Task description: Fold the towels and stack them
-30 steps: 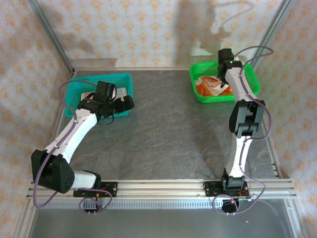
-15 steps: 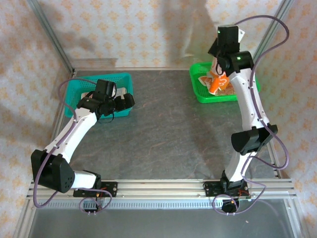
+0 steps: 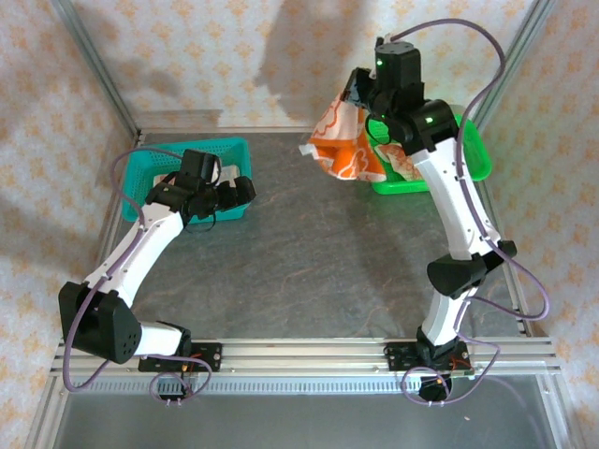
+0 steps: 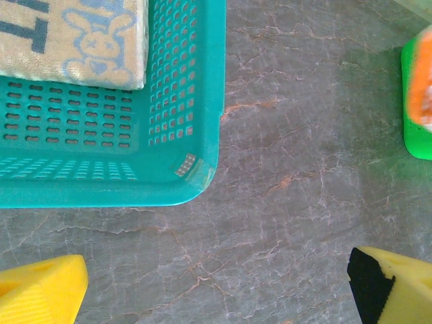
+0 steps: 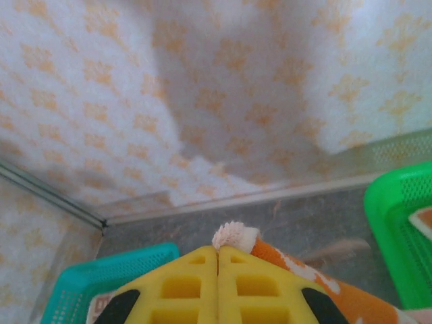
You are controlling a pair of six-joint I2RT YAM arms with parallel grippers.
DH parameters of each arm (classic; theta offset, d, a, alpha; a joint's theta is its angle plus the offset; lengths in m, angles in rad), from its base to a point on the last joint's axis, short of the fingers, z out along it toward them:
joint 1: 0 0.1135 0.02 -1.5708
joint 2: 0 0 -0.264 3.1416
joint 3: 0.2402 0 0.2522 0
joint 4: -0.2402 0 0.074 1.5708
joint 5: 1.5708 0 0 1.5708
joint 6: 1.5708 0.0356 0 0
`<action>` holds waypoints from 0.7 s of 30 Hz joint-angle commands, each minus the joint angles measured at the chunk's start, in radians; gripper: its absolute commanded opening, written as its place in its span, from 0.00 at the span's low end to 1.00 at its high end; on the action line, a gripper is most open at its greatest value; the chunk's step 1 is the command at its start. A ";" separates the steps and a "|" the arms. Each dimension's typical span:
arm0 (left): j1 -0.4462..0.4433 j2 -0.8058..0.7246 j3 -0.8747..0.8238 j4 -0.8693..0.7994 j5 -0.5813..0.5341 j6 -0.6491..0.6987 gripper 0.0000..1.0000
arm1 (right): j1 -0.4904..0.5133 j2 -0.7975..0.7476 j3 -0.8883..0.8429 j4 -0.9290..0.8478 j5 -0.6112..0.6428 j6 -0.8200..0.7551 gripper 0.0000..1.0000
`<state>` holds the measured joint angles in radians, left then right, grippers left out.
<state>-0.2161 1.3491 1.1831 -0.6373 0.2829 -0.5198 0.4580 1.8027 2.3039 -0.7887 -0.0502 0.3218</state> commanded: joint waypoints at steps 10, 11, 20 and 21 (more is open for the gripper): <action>-0.013 -0.075 -0.085 0.036 0.017 -0.041 0.98 | 0.065 -0.184 -0.812 0.288 -0.107 0.215 0.00; -0.016 -0.077 -0.088 0.034 0.016 -0.044 0.97 | 0.090 -0.181 -0.846 0.293 -0.105 0.221 0.00; -0.068 -0.066 -0.122 0.040 0.003 -0.056 0.95 | 0.294 -0.200 -1.088 0.312 -0.075 0.304 0.34; -0.077 -0.064 -0.125 0.040 -0.001 -0.057 0.95 | 0.303 -0.210 -1.106 0.299 -0.061 0.308 0.39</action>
<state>-0.2722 1.2900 1.0718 -0.6117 0.2886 -0.5606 0.7414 1.6478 1.2335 -0.4942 -0.1543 0.6003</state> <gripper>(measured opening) 0.953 0.363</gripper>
